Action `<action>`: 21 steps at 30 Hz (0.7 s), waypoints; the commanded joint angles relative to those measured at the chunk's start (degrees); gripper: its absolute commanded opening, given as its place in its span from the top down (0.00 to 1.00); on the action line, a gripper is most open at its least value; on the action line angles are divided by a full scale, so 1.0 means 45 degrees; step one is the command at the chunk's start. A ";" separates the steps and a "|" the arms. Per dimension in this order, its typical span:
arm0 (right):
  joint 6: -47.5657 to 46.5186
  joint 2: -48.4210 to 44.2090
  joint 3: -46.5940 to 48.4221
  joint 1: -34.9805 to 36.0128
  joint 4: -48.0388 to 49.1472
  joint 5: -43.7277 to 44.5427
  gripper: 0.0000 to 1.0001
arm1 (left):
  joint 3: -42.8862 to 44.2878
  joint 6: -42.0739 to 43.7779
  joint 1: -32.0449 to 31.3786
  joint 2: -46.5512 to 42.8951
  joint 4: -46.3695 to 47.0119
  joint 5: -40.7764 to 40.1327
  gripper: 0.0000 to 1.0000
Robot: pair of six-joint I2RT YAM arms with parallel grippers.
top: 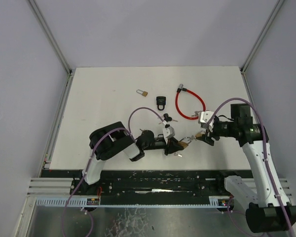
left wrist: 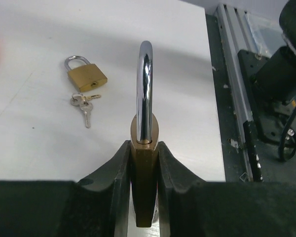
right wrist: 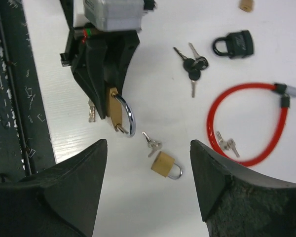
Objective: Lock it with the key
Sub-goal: Lock the lock.
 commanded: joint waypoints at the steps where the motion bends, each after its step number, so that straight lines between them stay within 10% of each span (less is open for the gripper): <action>1: 0.0930 -0.0982 -0.0411 -0.1887 -0.0151 -0.2229 0.26 | -0.0003 -0.1718 0.0401 -0.1149 0.2580 -0.0430 1.00; 21: 0.4321 -0.2107 -0.2037 -0.2805 0.3423 -0.1495 0.25 | -0.0113 -0.7349 0.2401 -0.2772 0.0974 -0.0534 1.00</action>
